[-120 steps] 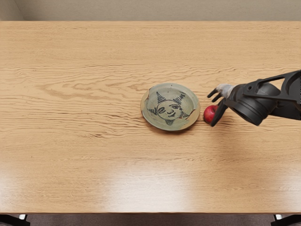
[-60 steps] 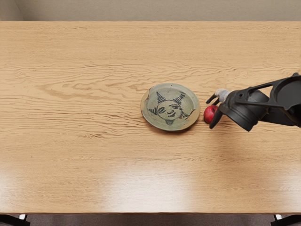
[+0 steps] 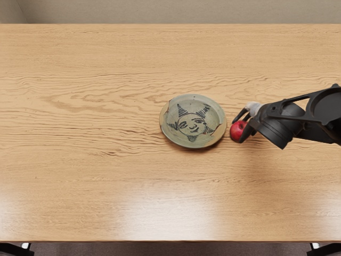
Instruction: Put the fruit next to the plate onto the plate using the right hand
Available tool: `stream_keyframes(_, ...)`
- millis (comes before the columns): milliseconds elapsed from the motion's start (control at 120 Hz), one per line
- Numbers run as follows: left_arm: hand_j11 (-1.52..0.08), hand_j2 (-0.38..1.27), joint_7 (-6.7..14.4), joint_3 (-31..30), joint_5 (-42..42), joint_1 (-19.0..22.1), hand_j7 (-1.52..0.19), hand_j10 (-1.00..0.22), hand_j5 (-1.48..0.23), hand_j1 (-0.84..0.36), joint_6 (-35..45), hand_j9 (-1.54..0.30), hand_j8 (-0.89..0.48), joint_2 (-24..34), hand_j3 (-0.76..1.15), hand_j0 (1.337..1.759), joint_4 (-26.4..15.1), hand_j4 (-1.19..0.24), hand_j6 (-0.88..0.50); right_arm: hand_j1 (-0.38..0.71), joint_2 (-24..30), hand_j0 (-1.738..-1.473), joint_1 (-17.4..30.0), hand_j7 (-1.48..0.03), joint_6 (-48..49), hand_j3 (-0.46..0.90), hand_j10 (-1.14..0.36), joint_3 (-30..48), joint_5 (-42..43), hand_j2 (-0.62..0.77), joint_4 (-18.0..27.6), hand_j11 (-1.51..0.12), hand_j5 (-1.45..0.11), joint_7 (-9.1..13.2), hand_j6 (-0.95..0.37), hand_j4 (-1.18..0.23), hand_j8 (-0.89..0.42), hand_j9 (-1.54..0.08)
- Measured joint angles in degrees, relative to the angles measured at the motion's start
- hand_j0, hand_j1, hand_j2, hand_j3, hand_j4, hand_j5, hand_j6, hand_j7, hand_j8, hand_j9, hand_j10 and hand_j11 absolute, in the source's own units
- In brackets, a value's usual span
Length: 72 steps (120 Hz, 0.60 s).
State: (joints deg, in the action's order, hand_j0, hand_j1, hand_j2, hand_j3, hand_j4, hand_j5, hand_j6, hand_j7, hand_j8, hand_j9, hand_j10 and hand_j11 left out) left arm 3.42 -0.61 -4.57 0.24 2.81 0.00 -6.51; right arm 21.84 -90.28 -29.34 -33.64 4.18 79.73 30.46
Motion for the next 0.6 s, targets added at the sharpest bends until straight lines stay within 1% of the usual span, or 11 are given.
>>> stream_keyframes(108, -0.32, 0.05, 0.0, 0.0, 0.0, 0.0, -0.32, -0.24, -0.32, 0.06, 0.0, -0.32, -0.24, 0.0, 0.0, 1.658, 0.0, -0.24, -0.24, 0.25, 0.2, -1.653, 0.0, -0.83, 0.1, 0.0, -0.63, 0.0, -0.1, 0.14, -0.1, -0.85, -0.85, 0.0, -0.39, -0.61, -0.4, -0.85)
stream_keyframes(150, -0.32, 0.05, 0.0, 0.0, 0.0, 0.0, -0.32, -0.24, -0.32, 0.06, 0.0, -0.32, -0.24, 0.0, 0.0, 1.658, 0.0, -0.24, -0.24, 0.26, 0.5, -1.653, 0.0, -0.86, 0.1, 0.0, -0.65, 0.0, -0.1, 0.18, -0.1, -0.88, -0.88, 0.0, -0.39, -0.61, -0.4, -0.88)
stream_keyframes(225, -0.32, 0.05, 0.0, 0.0, 0.0, 0.0, -0.32, -0.24, -0.32, 0.06, 0.0, -0.32, -0.24, 0.0, 0.0, 1.658, 0.0, -0.24, -0.24, 0.26, 1.1, -1.654, 0.0, -0.9, 0.2, 0.0, -0.68, 0.0, -0.2, 0.21, -0.1, -0.93, -0.92, -0.1, -0.37, -0.6, -0.39, -0.92)
stream_keyframes(333, -0.32, 0.05, 0.0, 0.0, 0.0, 0.0, -0.32, -0.24, -0.32, 0.06, 0.0, -0.32, -0.24, 0.0, 0.0, 1.658, 0.0, -0.24, -0.24, 0.26, 2.5, -1.654, -0.3, -0.94, 0.9, 0.0, -0.7, 0.0, -0.3, 0.19, -0.1, -0.98, -0.97, -0.1, -0.35, -0.58, -0.37, -0.97)
stream_keyframes(575, -0.32, 0.05, 0.0, 0.0, 0.0, -0.1, -0.32, -0.24, -0.32, 0.06, 0.0, -0.32, -0.24, 0.0, 0.0, 1.658, 0.0, -0.24, -0.24, 0.27, 6.3, -1.656, -1.8, -0.98, 5.7, 0.0, -0.72, 2.0, -0.5, 0.2, -0.1, -1.03, -1.04, -0.1, -0.31, -0.53, -0.33, -1.02)
stream_keyframes(600, -0.32, 0.05, 0.0, 0.0, 0.0, 0.0, -0.32, -0.24, -0.32, 0.06, 0.0, -0.32, -0.24, 0.0, 0.0, 1.658, 0.0, -0.24, -0.24, 0.27, 6.6, -1.656, -1.9, -0.98, 6.2, 0.0, -0.72, 2.4, -0.5, 0.22, -0.1, -1.03, -1.04, 0.0, -0.31, -0.53, -0.33, -1.03)
